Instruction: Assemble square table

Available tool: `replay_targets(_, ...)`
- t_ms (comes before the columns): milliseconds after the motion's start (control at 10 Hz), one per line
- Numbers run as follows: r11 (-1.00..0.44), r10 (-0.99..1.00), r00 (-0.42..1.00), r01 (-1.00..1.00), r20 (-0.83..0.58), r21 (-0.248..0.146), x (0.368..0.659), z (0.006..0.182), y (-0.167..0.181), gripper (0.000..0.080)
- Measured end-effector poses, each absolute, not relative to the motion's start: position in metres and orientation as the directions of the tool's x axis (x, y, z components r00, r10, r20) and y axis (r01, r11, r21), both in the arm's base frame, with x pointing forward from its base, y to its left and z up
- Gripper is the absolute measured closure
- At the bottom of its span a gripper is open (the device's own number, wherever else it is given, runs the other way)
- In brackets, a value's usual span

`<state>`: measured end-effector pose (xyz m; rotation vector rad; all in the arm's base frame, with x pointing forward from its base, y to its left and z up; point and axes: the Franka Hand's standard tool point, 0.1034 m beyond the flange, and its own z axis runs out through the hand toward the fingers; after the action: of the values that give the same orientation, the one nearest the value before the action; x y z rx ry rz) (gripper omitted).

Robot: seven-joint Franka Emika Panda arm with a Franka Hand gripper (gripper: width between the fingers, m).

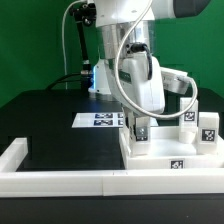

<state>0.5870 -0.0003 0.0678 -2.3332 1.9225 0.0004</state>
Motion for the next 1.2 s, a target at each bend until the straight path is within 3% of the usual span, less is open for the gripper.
replay_targets(100,-0.267,-0.959,0.274,-0.959,-0.069,-0.097,0.587,0.068,0.001,0.0202)
replay_targets(300,-0.417,-0.904,0.424,-0.903,-0.055,-0.107,0.587,0.068,0.005,0.0162)
replay_targets(700,-0.787,-0.610,0.792,-0.606,-0.004,-0.115,0.587,0.068,0.015,0.0150)
replay_targets(1200,-0.960,-0.275,0.960,-0.273,0.041,-0.061,0.591,0.072,0.017,0.0150)
